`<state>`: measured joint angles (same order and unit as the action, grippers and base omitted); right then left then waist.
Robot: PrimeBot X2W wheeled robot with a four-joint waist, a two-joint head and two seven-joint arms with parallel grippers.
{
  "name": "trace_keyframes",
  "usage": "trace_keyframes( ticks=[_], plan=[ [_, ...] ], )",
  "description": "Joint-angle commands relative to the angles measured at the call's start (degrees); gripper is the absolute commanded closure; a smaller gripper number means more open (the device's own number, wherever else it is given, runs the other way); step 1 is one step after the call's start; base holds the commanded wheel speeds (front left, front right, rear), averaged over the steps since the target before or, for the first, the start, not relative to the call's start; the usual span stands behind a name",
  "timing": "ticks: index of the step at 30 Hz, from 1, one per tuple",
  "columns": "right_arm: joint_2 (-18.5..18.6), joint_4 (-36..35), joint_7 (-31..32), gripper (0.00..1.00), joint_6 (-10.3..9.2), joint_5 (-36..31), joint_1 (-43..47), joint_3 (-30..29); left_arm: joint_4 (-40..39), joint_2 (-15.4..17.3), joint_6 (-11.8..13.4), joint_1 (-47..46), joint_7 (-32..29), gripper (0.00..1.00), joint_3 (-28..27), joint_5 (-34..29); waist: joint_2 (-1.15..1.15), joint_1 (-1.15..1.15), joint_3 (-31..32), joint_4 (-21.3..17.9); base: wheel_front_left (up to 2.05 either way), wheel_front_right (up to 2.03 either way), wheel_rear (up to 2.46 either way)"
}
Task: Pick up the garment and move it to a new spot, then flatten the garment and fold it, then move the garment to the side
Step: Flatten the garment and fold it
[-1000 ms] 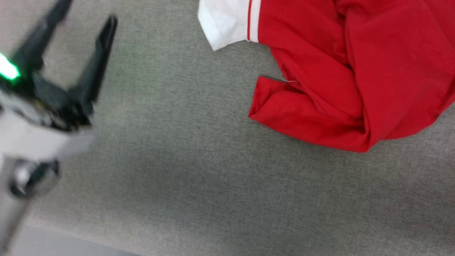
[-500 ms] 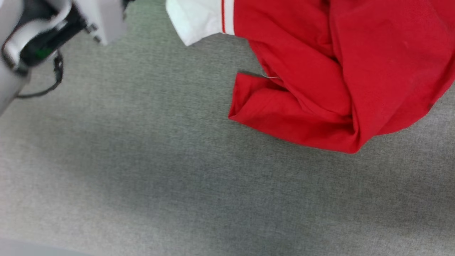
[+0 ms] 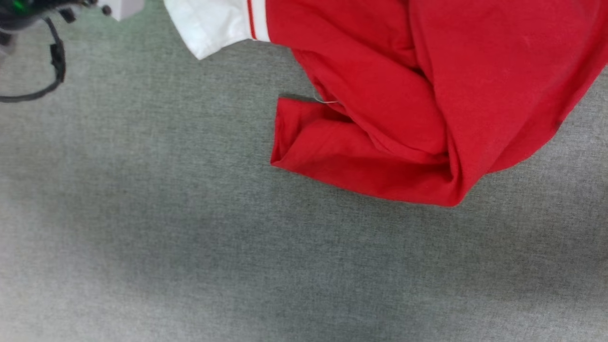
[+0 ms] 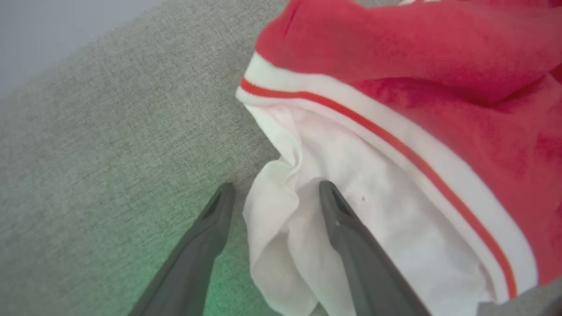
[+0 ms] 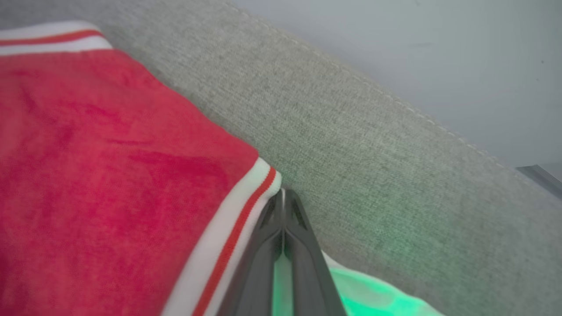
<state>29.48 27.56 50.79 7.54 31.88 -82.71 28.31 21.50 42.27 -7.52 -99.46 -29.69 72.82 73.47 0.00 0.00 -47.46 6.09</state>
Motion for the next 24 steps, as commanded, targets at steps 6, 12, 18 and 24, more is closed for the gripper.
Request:
trace_keyframes(
  ticks=[6, 12, 18, 24],
  plan=[
    [-0.49, 6.37, -0.26, 1.0, -0.11, 0.95, 5.26, 4.71, -1.26, -0.4, 0.07, 1.84, -1.72, 1.0, 1.24, 0.42, 0.0, 0.0, -0.54, -0.92, 0.0, 0.0, 0.0],
    [-0.66, 6.3, -5.85, 1.0, -0.1, 1.94, 4.04, 5.12, 0.0, 0.29, 0.1, 1.75, 4.03, 1.0, 0.82, 1.87, 0.0, 0.0, 1.39, -1.24, 0.0, 0.0, 0.0],
    [0.77, 7.06, -12.41, 1.0, -0.1, 0.98, 2.73, 3.83, 3.14, -0.11, 0.1, 1.47, 13.78, 1.0, 0.42, 3.75, 0.0, 0.0, 5.17, -1.71, 0.0, 0.0, 0.0],
    [0.76, 10.26, -20.67, 1.0, -0.09, -3.8, -0.86, -2.14, 9.43, -1.81, 0.1, -0.16, 24.37, 1.0, -0.69, 5.25, 0.0, 0.0, 9.35, -2.81, 0.0, 0.0, 0.0]
  ],
)
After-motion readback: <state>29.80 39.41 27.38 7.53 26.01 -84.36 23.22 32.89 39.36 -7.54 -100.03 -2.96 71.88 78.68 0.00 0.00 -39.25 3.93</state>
